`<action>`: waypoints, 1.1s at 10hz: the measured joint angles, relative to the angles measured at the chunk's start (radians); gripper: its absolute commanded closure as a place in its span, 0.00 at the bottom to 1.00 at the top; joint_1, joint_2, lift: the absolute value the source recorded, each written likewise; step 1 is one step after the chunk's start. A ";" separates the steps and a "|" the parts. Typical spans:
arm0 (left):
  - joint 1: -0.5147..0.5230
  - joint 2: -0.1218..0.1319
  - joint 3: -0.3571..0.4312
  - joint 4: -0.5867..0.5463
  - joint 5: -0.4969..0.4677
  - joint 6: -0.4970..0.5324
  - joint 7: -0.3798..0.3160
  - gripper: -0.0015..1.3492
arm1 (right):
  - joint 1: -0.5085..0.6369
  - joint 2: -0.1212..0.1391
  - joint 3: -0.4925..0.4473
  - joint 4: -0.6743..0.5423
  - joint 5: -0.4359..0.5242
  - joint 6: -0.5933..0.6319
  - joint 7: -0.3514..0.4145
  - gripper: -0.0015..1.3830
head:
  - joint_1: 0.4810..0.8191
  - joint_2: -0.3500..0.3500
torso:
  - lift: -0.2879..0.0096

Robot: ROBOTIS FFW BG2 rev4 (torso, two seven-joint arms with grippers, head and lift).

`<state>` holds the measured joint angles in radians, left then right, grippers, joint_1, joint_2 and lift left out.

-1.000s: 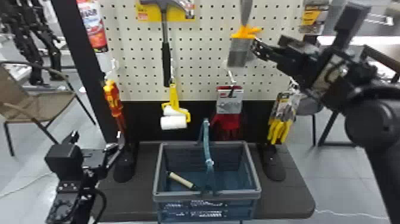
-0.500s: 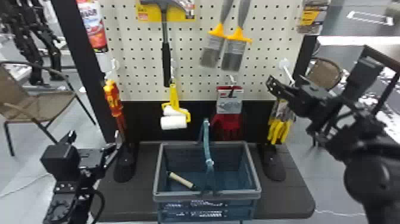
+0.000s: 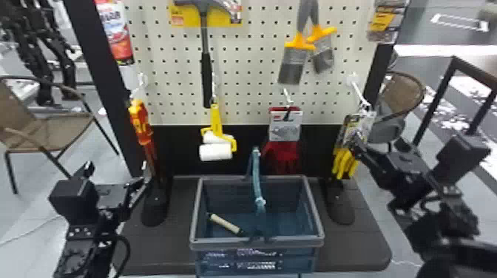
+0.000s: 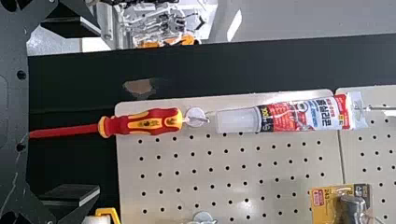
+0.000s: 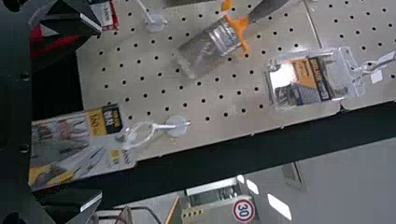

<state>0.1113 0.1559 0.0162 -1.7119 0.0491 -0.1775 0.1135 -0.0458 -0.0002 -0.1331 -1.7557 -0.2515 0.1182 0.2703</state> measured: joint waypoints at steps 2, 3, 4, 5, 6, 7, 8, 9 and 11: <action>0.001 -0.001 -0.002 0.000 0.000 -0.002 0.000 0.09 | 0.038 0.000 0.021 0.069 0.009 -0.132 -0.057 0.06 | 0.20 0.50 | 0.63; 0.001 -0.001 -0.003 0.000 0.000 -0.004 0.000 0.09 | 0.048 0.000 0.037 0.114 0.004 -0.207 -0.085 0.06 | 0.20 0.50 | 0.63; 0.000 0.000 -0.003 0.000 0.000 -0.005 0.000 0.09 | 0.052 0.000 0.055 0.162 0.001 -0.268 -0.099 0.06 | 0.20 0.50 | 0.63; 0.000 0.003 -0.005 0.000 0.000 -0.004 0.000 0.09 | 0.052 0.000 0.067 0.197 0.003 -0.299 -0.103 0.06 | 0.20 0.50 | 0.63; 0.000 0.007 -0.008 0.000 0.000 -0.002 0.000 0.09 | 0.052 0.000 0.071 0.214 0.017 -0.314 -0.106 0.07 | 0.20 0.50 | 0.63; 0.000 0.008 -0.010 0.000 0.000 0.001 0.000 0.09 | 0.052 0.000 0.072 0.224 0.039 -0.324 -0.109 0.07 | 0.20 0.50 | 0.63; 0.003 0.009 -0.015 0.000 0.000 0.006 0.000 0.09 | 0.054 0.000 0.072 0.237 0.054 -0.334 -0.109 0.07 | 0.20 0.50 | 0.63; 0.007 0.009 -0.020 0.000 0.000 0.009 0.000 0.09 | 0.058 0.000 0.072 0.250 0.061 -0.343 -0.109 0.07 | 0.20 0.50 | 0.63; 0.007 0.010 -0.023 0.000 0.001 0.013 -0.001 0.09 | 0.067 0.000 0.070 0.276 0.071 -0.372 -0.116 0.07 | 0.20 0.50 | 0.63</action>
<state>0.1185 0.1663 -0.0069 -1.7119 0.0504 -0.1648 0.1127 0.0217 0.0000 -0.0628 -1.4795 -0.1802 -0.2540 0.1541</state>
